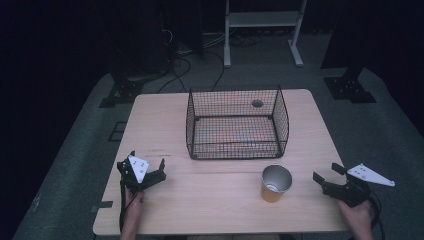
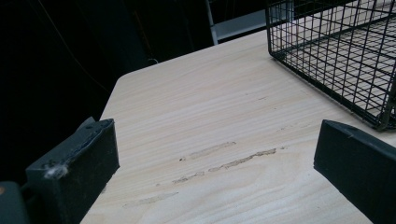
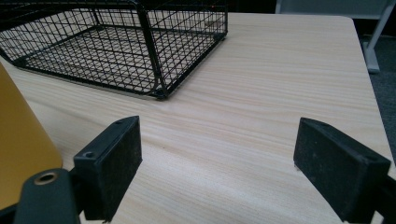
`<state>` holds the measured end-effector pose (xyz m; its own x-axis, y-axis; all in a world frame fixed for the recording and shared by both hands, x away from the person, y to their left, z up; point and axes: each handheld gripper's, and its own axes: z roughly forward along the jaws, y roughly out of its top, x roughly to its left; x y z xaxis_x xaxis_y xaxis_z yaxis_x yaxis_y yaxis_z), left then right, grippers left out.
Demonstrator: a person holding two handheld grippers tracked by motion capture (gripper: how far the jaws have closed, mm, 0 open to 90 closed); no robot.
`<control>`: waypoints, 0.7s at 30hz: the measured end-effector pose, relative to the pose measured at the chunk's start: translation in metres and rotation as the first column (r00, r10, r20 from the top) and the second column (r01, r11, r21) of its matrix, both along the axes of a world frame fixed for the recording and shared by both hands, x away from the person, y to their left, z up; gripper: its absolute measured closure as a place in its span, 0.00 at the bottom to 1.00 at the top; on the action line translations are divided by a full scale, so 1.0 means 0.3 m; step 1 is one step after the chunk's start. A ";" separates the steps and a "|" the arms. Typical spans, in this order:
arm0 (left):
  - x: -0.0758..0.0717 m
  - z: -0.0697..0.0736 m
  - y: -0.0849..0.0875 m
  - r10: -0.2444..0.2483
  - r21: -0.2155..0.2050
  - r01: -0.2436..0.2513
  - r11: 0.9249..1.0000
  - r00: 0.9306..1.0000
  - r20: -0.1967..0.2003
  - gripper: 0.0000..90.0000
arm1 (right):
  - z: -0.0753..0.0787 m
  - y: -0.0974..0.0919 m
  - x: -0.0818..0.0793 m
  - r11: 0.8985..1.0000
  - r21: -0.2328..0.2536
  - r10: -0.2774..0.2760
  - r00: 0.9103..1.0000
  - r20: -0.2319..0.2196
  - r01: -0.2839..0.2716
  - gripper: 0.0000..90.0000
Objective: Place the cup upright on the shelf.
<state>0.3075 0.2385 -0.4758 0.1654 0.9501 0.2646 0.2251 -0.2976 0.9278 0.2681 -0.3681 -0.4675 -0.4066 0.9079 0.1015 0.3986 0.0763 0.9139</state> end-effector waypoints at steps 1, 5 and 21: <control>0.000 0.000 -0.001 -0.002 0.002 0.002 1.000 1.000 0.000 0.00 | 0.000 -0.001 0.000 1.000 0.001 0.000 1.000 0.001 0.000 0.16; -0.001 0.000 -0.002 -0.004 0.003 0.004 1.000 1.000 0.000 0.00 | -0.001 -0.002 -0.002 1.000 -0.001 -0.001 1.000 -0.001 0.001 0.16; 0.000 0.001 0.002 -0.007 -0.007 0.007 1.000 1.000 0.003 0.00 | 0.036 0.031 -0.028 0.997 -0.015 0.078 0.997 -0.002 -0.078 0.16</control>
